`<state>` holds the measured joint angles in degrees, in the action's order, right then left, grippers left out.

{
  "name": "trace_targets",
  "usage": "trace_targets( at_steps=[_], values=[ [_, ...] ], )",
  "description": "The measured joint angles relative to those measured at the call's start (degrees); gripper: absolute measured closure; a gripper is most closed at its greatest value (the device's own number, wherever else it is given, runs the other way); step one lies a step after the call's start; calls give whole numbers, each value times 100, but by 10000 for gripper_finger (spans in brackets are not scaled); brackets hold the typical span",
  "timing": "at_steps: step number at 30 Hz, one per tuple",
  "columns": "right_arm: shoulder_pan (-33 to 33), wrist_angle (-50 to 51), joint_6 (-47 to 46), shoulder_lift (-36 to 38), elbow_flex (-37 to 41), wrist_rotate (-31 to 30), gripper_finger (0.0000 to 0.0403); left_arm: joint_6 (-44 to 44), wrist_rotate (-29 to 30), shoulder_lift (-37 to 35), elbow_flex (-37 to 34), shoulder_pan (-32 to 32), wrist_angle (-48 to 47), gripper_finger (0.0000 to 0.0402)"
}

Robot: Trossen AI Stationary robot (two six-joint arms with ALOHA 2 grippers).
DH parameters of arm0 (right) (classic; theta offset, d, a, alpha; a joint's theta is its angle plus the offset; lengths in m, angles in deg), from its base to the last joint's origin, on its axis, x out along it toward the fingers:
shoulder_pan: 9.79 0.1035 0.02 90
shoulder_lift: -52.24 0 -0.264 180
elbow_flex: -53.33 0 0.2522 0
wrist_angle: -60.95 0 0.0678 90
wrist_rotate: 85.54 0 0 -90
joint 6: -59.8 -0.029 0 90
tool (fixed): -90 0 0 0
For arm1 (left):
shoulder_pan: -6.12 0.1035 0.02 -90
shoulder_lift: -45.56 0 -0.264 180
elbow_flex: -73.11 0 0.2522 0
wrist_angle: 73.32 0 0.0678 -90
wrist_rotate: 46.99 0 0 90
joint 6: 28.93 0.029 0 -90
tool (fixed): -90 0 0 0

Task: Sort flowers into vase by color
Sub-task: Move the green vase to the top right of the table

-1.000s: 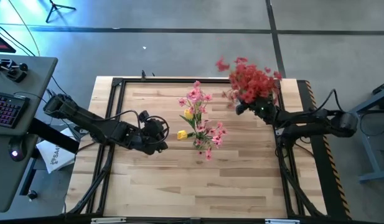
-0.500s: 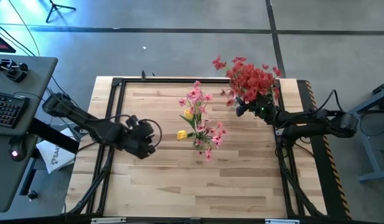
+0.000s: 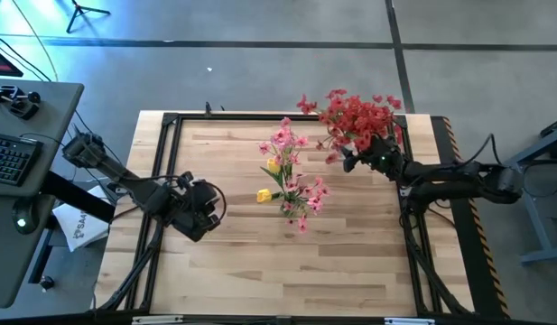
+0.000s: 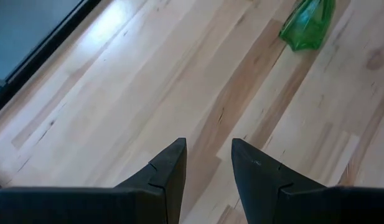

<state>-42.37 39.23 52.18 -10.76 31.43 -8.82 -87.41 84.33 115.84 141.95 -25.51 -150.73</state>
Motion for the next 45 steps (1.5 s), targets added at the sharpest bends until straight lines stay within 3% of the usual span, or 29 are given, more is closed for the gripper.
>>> trace_targets(
  at_steps=[6, 10, 15, 18, 23, 28, 32, 38, 45],
  values=[
    [0, 789, 9, 758, 0, -9, 119, 7, 245, 0, -330, -75, 307, 284],
    [5, 1935, -287, 1429, -134, -51, 125, 226, 280, 0, -869, -45, 1107, 284],
    [201, 4029, -589, 1981, -846, -173, 133, 1487, 261, 0, -1629, 161, 3194, 284],
    [528, 4516, -847, 2078, -1137, -254, 137, 2637, 54, 0, -2103, 389, 4992, 284],
    [1483, 4555, -1441, 2042, -1167, -366, 138, 4329, -722, 65, -2898, 908, 7949, 281],
    [2869, 4469, -2259, 1727, -1165, -1210, 138, 5500, -1353, 342, -3240, 1351, 9363, 252],
    [3915, 3975, -2564, 1177, -1163, -2125, 138, 5612, -1811, 745, -3243, 1676, 9874, 217],
    [4844, 2887, -2553, 58, -1161, -3399, 138, 5237, -1767, 1522, -3243, 1942, 10863, 192],
    [4892, 2186, -2557, -817, -1161, -3600, 138, 5151, -1829, 2461, -3011, 2185, 11798, 190]
  ],
)
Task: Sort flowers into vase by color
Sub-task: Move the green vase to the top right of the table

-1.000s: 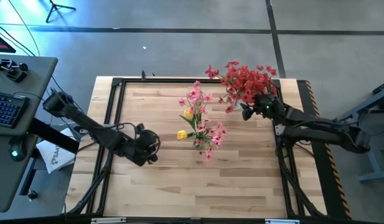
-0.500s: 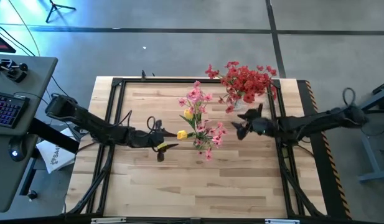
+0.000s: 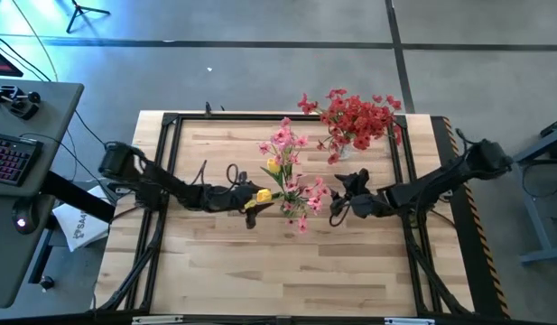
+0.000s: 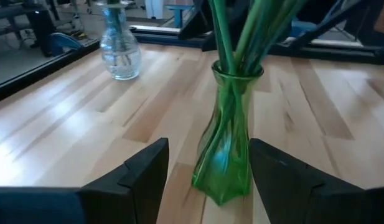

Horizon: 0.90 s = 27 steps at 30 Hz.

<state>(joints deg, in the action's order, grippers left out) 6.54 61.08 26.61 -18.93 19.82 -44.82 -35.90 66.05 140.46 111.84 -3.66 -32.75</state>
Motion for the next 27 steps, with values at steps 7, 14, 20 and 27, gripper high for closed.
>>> trace_targets(
  at_steps=[7, 14, 20, 27],
  values=[
    [-22, -221, 40, -164, 0, -7, 138, 422, -1130, 826, 749, 250, 237, 181],
    [-20, -249, 126, -163, 0, 1, 138, 469, -1110, 1255, 1351, 310, 211, 169],
    [-20, -253, 162, -162, 0, 9, 138, 795, -713, 1263, 1562, 307, 210, 169],
    [-20, -250, 173, -162, 0, 17, 138, 1114, -883, 1263, 1866, 307, -391, 169]
  ],
)
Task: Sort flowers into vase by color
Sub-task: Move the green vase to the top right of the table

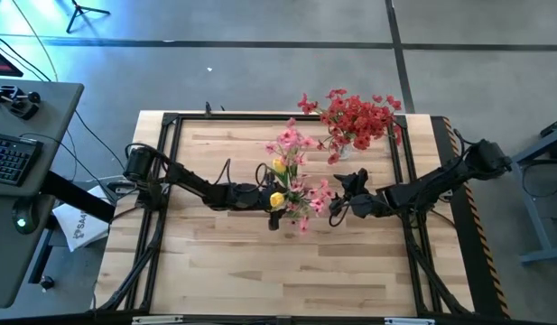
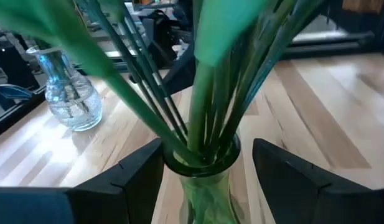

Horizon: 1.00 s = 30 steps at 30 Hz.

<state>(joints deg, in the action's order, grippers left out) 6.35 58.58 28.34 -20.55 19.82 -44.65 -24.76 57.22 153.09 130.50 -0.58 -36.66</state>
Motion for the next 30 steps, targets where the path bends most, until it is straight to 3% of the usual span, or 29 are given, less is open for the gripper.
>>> trace_targets(
  at_steps=[11, 23, 26, 30],
  values=[
    [0, 1, 0, 0, 0, 0, 138, 190, -60, -2, 275, 33, -381, 176],
    [0, 1, 42, 0, 0, 0, 138, 122, -28, -13, 273, 42, -426, 257],
    [0, 3, 42, 0, 0, -2, 138, 86, 138, -241, 271, 28, -863, 279],
    [0, 34, 42, 0, 0, -2, 138, 54, 954, -931, 265, -30, -2265, 279]
  ],
)
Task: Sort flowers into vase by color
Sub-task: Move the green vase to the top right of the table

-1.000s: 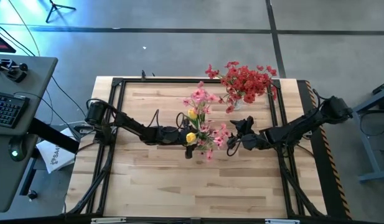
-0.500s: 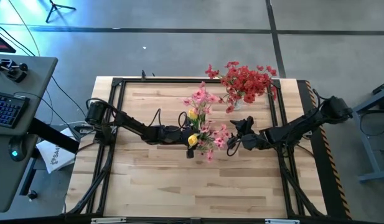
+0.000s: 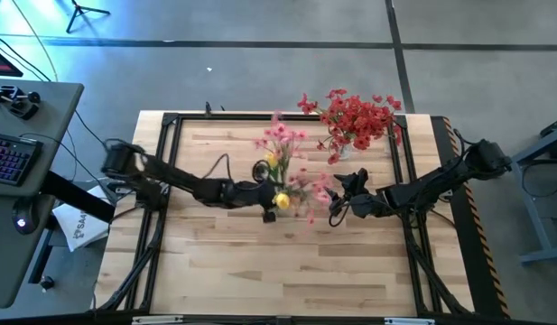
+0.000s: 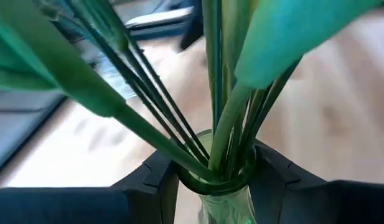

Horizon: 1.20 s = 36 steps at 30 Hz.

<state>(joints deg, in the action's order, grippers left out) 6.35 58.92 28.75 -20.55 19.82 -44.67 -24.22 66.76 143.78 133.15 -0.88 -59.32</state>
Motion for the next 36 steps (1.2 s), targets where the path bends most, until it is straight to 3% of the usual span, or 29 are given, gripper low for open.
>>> trace_targets(
  at_steps=[4, 7, 13, 19, 29, 36],
  values=[
    [0, 7, 0, 0, 0, -20, 138, -18, 1079, -824, -217, 40, -1105, 277],
    [0, 10, 0, 0, -1, -22, 138, -196, 1442, -1434, -706, 306, -1329, 272],
    [0, 11, 0, 0, 0, -24, 138, -726, 1482, -2542, -1940, 1209, -1287, 271],
    [0, 9, 0, 0, 0, -42, 138, -765, 1490, -3050, -2760, 1835, -649, 265],
    [0, 9, 0, 0, -2, -44, 138, -758, 1417, -3108, -3042, 2065, -337, 244],
    [0, 7, 0, 0, -2, -42, 138, -558, 1357, -3536, -3064, 2065, -1123, 197]
  ],
)
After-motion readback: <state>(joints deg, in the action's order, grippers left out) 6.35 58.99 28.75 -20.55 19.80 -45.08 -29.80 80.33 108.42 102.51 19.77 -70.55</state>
